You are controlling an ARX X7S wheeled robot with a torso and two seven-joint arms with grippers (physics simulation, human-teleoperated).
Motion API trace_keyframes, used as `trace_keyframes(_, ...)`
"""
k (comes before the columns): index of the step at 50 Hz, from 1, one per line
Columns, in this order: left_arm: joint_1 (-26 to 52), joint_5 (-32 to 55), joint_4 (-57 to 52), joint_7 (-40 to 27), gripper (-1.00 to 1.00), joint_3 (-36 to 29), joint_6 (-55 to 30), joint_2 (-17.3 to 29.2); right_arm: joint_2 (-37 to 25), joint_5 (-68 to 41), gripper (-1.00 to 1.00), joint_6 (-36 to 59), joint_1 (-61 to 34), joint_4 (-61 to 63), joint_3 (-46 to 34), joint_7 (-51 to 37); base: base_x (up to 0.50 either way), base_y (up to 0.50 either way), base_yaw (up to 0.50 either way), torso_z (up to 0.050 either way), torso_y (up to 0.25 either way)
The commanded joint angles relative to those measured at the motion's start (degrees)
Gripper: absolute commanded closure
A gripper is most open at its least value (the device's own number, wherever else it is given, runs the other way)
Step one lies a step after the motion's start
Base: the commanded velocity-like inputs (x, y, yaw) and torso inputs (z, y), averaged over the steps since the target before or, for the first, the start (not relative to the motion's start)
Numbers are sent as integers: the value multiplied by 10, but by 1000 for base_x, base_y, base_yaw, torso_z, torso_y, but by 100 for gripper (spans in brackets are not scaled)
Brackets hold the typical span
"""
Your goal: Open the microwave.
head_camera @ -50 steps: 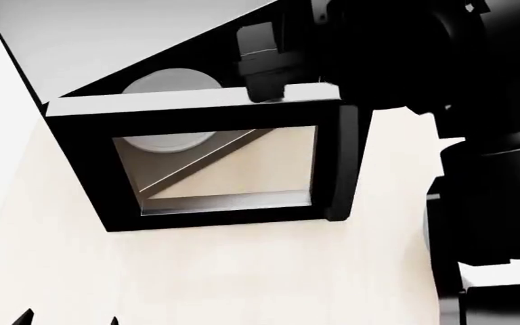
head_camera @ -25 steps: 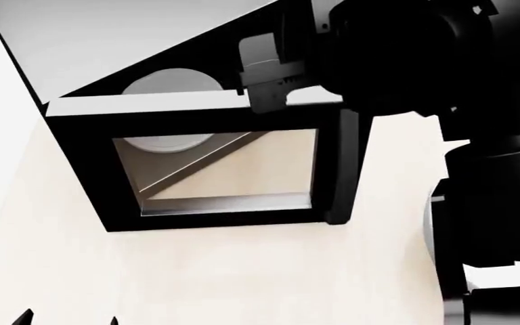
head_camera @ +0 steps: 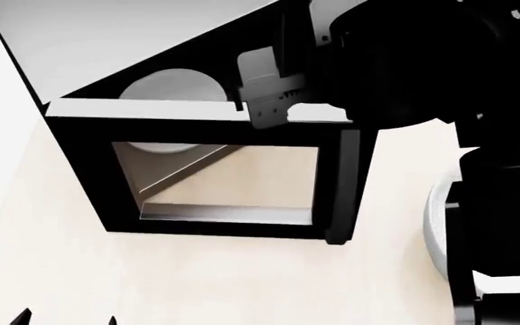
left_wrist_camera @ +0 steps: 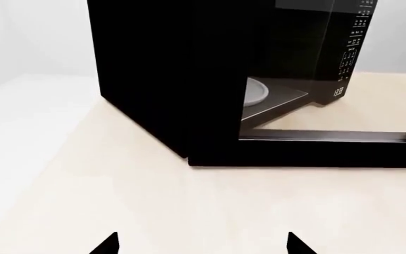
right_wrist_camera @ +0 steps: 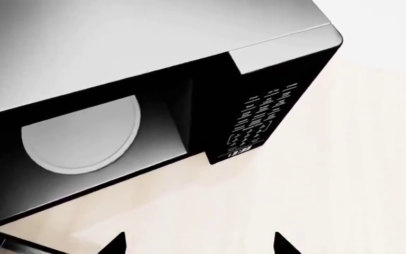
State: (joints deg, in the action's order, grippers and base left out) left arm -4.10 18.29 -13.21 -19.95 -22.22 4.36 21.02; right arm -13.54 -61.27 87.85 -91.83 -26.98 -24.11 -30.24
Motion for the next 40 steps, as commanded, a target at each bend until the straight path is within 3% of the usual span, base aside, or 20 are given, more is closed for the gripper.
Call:
trace_keyframes(1, -1, 0, -1, -2, -100, -1, 2, 1, -19, -102, -100, 14, 19, 26, 0, -69, 0, 0, 0, 0, 0)
trace_keyframes(40, 1, 3, -2, -5, -100, -5, 3, 6, -62, -395, -100, -13, 81, 118, -42, -280, 0, 0, 0, 0, -1)
